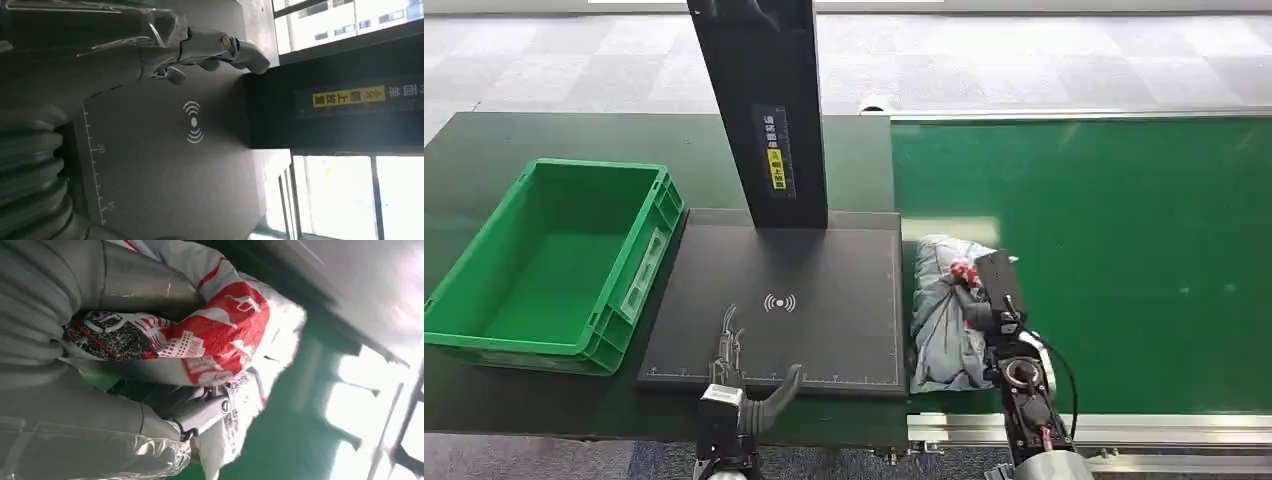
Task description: Moved the parcel from conveyor to table for the left to box.
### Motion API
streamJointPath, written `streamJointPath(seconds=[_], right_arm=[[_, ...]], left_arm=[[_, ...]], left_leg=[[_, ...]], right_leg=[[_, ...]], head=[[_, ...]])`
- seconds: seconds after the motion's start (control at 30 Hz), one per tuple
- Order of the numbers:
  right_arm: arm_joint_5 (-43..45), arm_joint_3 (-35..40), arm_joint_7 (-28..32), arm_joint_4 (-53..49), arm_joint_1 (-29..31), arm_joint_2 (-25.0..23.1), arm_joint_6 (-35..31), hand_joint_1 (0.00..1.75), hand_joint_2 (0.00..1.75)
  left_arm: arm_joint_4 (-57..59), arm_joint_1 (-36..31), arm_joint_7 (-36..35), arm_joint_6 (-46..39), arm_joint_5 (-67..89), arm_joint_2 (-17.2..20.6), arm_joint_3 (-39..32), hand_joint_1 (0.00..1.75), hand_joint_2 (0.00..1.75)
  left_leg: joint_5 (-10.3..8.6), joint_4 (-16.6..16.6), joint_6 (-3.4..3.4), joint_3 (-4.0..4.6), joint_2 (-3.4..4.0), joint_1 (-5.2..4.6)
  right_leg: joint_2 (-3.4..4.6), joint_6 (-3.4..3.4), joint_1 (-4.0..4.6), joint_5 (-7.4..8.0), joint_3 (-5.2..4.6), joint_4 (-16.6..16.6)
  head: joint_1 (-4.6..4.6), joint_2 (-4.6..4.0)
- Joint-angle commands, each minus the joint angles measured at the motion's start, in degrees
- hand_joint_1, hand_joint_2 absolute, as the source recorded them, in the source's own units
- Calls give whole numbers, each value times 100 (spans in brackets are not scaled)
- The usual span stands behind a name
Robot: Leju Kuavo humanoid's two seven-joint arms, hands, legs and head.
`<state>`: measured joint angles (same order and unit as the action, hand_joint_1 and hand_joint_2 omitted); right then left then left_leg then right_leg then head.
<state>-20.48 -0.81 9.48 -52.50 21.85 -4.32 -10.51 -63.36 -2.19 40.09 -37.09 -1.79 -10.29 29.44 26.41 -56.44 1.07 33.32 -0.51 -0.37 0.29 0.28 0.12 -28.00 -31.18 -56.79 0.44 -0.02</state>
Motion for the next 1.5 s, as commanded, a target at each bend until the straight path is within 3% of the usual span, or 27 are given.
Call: streamJointPath(seconds=[0.03, 0.17, 0.23, 0.3, 0.37, 0.4, 0.47, 0.53, 0.57, 0.63, 0.7, 0.77, 0.8, 0.87, 1.43, 1.47, 1.5], right_arm=[[-97, -348, 43, -5647, -1661, 1060, -1051, 175, 175], [-45, -529, 325, -5707, -1841, 1081, -1180, 175, 175], [281, -669, 129, -5629, -1796, 1299, -799, 175, 175], [561, -648, -174, -4918, -1290, 1493, -11, 175, 175], [870, -81, -465, -3302, -236, 1459, 1125, 175, 175], [852, 200, -352, -2357, 271, 1249, 1198, 175, 175], [802, 416, -115, -1867, 491, 1156, 960, 175, 175], [990, 465, -230, -1869, 450, 1139, 1181, 175, 175], [1279, 600, -428, -1520, 557, 988, 1636, 175, 175], [1544, 943, -239, -157, 1010, 407, 1947, 175, 175], [1575, 1203, 113, 427, 1220, 282, 1681, 175, 175], [1616, 1238, 131, 379, 1211, 335, 1666, 175, 175], [1647, 1240, 120, 332, 1197, 366, 1670, 175, 175], [1700, 1220, 79, 248, 1182, 424, 1715, 175, 175], [1724, 1224, 46, 168, 1146, 448, 1738, 175, 175], [2594, 1639, -721, 1164, 1256, -348, 3898, 175, 175], [2318, 2133, 79, 2316, 1505, -1123, 3655, 175, 175]], left_arm=[[-38, 346, -9, 197, -28, 289, 211, 0, 175], [-67, 380, -9, 337, -147, 273, 203, 0, 175], [-284, 458, -9, 318, -134, 189, 92, 0, 175], [-312, 452, -9, 175, -84, 53, 4, 0, 175], [-287, 247, -9, 574, -304, 151, -93, 0, 175], [-303, 136, -12, 584, -133, 189, -175, 0, 175], [-295, 101, -56, 694, -58, 165, -303, 0, 175], [-278, 87, -9, 657, 113, 194, -263, 0, 175], [-376, 12, -9, 564, 427, 258, -231, 0, 175], [-456, -270, -9, 553, 853, 320, -387, 0, 175], [-492, -317, -23, 774, 957, 257, -627, 0, 175], [-501, -287, -19, 815, 994, 232, -662, 0, 175], [-498, -273, -14, 829, 1007, 224, -666, 0, 175], [-489, -242, -9, 824, 1037, 216, -647, 0, 175], [-484, -236, -9, 819, 1051, 211, -650, 0, 175], [-1230, -691, -9, 84, 673, 523, -746, 0, 175], [-1329, -1174, -423, 322, 733, 643, -1142, 0, 175]], left_leg=[[3, 1, -4, 15, -52, -5], [13, 3, -4, 7, -24, -9], [19, 3, -7, 3, -18, -8], [16, 3, -7, 5, -19, -9], [17, -3, 0, 7, 16, -9], [19, 2, 1, 0, 37, -7], [16, 10, -3, -7, 88, -5], [6, 15, -9, -12, 89, -1], [-5, 14, -4, -20, 75, -3], [-22, 13, -3, -14, 53, -2], [-22, 8, -1, -8, 37, 3], [-33, 29, -14, -11, 79, 7], [-27, 9, -5, -7, 36, 1], [-31, 8, -7, -1, 23, -1], [-35, 12, -13, 16, 10, -2], [-33, 8, -10, 20, 8, -2], [-33, 8, -8, 21, 5, -1]], right_leg=[[-54, 9, -6, -19, 4, 2], [-26, 9, -10, -20, 6, 7], [-22, 8, -8, -20, 10, 8], [-24, 9, -9, -18, 7, 9], [13, 9, -8, -8, -3, 5], [34, 7, -5, -3, 2, 8], [78, 5, -1, 13, 10, 11], [81, -5, 5, 25, 13, 17], [60, -5, 2, 22, 12, 12], [39, 0, 2, 24, 10, 12], [29, -3, 9, 23, 19, 10], [68, -5, 12, 46, 30, 24], [23, -11, 7, 26, 39, 2], [11, -10, 5, 23, 34, -2], [-6, -7, 1, 23, 23, 4], [-7, -7, 2, 22, 21, 1], [-10, -7, 2, 21, 21, 1]], head=[[0, 0], [2, 0], [2, 0], [0, 0], [0, 0], [2, 0], [-2, 0], [2, 0], [2, 0], [-2, 0], [-2, 0], [0, 0], [2, 0], [0, 0], [2, 0], [2, 0], [2, 0]])
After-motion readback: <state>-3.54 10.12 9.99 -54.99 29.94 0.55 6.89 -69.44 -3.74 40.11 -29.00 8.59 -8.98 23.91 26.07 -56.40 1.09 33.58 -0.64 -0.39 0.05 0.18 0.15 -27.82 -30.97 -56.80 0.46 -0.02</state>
